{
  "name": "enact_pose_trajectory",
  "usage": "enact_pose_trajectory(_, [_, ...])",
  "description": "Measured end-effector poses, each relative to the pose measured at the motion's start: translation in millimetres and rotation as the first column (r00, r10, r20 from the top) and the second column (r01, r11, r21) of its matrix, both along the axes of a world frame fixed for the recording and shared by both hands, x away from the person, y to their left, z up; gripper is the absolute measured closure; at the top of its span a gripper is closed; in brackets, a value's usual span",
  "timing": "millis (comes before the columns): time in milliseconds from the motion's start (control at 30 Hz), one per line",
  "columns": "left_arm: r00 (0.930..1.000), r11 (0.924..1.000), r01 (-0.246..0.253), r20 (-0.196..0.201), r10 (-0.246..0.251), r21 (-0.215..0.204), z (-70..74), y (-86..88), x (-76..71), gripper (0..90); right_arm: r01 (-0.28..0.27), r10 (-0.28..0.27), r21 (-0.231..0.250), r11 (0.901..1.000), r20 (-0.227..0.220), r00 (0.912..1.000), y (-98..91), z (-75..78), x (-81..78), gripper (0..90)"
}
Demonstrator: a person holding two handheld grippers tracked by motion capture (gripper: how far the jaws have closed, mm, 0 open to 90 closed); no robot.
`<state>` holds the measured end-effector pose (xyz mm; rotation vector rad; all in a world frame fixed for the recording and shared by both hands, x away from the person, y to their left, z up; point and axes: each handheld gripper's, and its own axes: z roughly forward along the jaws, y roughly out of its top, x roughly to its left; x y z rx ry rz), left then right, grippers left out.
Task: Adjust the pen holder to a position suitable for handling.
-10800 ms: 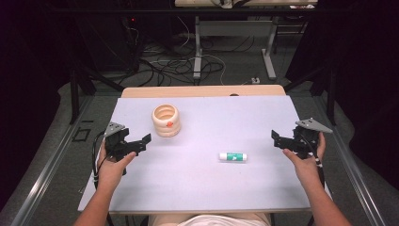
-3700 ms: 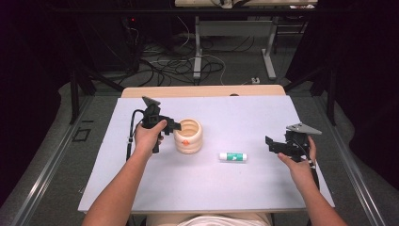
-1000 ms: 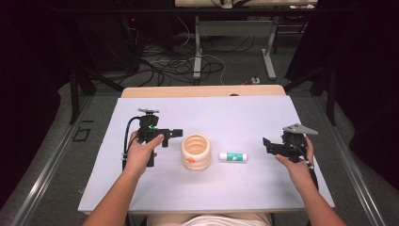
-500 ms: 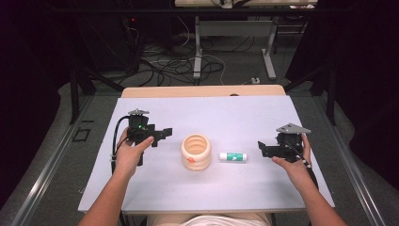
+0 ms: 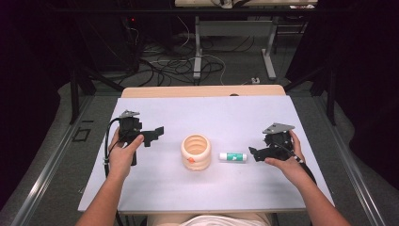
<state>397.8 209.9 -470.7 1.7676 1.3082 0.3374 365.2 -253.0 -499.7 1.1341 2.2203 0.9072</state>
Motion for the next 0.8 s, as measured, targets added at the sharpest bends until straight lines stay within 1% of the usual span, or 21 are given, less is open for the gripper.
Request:
enact_pose_trajectory(33, [1.0000,1.0000,-0.005,0.003,0.005,-0.008,0.0,1.7,-0.2,0.3,-0.011,0.011,-0.013,0.9999,-0.003,0.9999,2.9,0.6,0.4,0.0])
enact_pose_trajectory(100, [0.9999,0.9999,-0.006,0.014,0.006,-0.015,0.1,4.6,-0.8,0.3,-0.038,0.038,-0.040,0.9985,0.004,0.9993,7.8,1.6,1.6,0.0])
enact_pose_trajectory(133, [0.9998,0.9999,-0.004,0.019,0.004,-0.014,0.3,5.6,-1.4,0.3,-0.063,0.064,-0.055,0.9965,0.003,0.9980,11.4,2.0,2.5,0.0])
enact_pose_trajectory(167, [0.9997,0.9999,0.000,0.026,0.000,-0.010,0.4,6.5,-2.0,0.3,-0.074,0.074,-0.061,0.9954,0.003,0.9972,14.8,1.8,2.9,0.0])
enact_pose_trajectory(200, [0.9994,1.0000,-0.004,0.034,0.004,-0.004,0.2,6.7,-2.4,0.3,-0.091,0.091,-0.077,0.9928,0.003,0.9958,17.7,1.9,4.0,0.0])
enact_pose_trajectory(233, [0.9993,1.0000,-0.003,0.037,0.003,-0.007,0.2,7.1,-2.5,0.3,-0.094,0.095,-0.093,0.9912,0.001,0.9955,20.5,2.6,4.7,0.0])
enact_pose_trajectory(300, [0.9990,0.9999,0.000,0.044,0.000,-0.012,0.0,8.7,-2.5,0.3,-0.111,0.111,-0.092,0.9896,-0.002,0.9938,25.8,2.9,7.3,0.0])
enact_pose_trajectory(333, [0.9989,1.0000,-0.005,0.047,0.006,-0.006,-0.2,9.0,-2.4,0.3,-0.121,0.121,-0.092,0.9883,-0.009,0.9926,28.4,3.4,8.6,0.0])
enact_pose_trajectory(367, [0.9988,1.0000,-0.007,0.049,0.007,0.001,-0.6,9.6,-2.3,0.4,-0.133,0.133,-0.088,0.9872,-0.006,0.9911,31.0,3.2,10.0,0.0])
enact_pose_trajectory(400, [0.9987,0.9999,-0.013,0.049,0.013,0.002,-1.1,9.8,-2.4,0.5,-0.141,0.140,-0.104,0.9845,-0.019,0.9900,33.1,4.7,10.7,0.0])
enact_pose_trajectory(433, [0.9987,0.9998,-0.013,0.050,0.012,0.016,-1.4,11.1,-2.3,0.6,-0.155,0.153,-0.105,0.9823,-0.026,0.9878,35.4,5.2,12.0,0.0])
enact_pose_trajectory(467, [0.9980,0.9996,-0.025,0.058,0.024,0.014,-2.5,11.1,-2.0,0.6,-0.168,0.164,-0.113,0.9794,-0.040,0.9856,37.2,6.5,12.8,0.0])
enact_pose_trajectory(500, [0.9980,0.9996,-0.029,0.057,0.029,0.004,-3.0,11.6,-2.0,0.6,-0.179,0.176,-0.114,0.9773,-0.034,0.9838,39.5,6.1,13.9,0.3])
enact_pose_trajectory(533, [0.9982,0.9997,-0.025,0.055,0.025,0.007,-3.1,12.9,-1.7,0.6,-0.192,0.189,-0.128,0.9729,-0.041,0.9812,41.1,6.7,14.8,0.6])
enact_pose_trajectory(567, [0.9976,0.9992,-0.040,0.055,0.040,-0.005,-3.9,12.7,-1.8,0.6,-0.205,0.201,-0.136,0.9692,-0.045,0.9786,43.0,6.9,15.9,1.7])
enact_pose_trajectory(633, [0.9973,0.9988,-0.049,0.055,0.049,0.003,-4.1,14.1,-1.8,0.6,-0.230,0.225,-0.148,0.9617,-0.052,0.9730,46.1,7.5,17.4,3.9])
enact_pose_trajectory(667, [0.9973,0.9987,-0.050,0.055,0.049,0.007,-4.3,14.5,-1.7,0.6,-0.245,0.239,-0.153,0.9575,-0.054,0.9695,48.0,7.4,18.4,5.8])
enact_pose_trajectory(700, [0.9971,0.9987,-0.050,0.058,0.050,0.011,-4.9,14.6,-1.6,0.6,-0.267,0.260,-0.165,0.9495,-0.062,0.9635,48.7,8.2,19.6,8.8])
enact_pose_trajectory(733, [0.9970,0.9988,-0.044,0.064,0.042,0.023,-5.3,15.4,-1.2,0.6,-0.281,0.273,-0.165,0.9454,-0.071,0.9595,50.5,8.2,20.8,12.6])
enact_pose_trajectory(767, [0.9970,0.9987,-0.045,0.064,0.043,0.024,-5.7,15.0,-1.3,0.6,-0.295,0.285,-0.168,0.9406,-0.082,0.9551,51.7,8.8,21.6,16.4])
enact_pose_trajectory(800, [0.9965,0.9986,-0.047,0.071,0.045,0.025,-6.4,14.7,-1.0,0.6,-0.300,0.288,-0.169,0.9389,-0.089,0.9534,53.7,9.1,22.1,16.6])
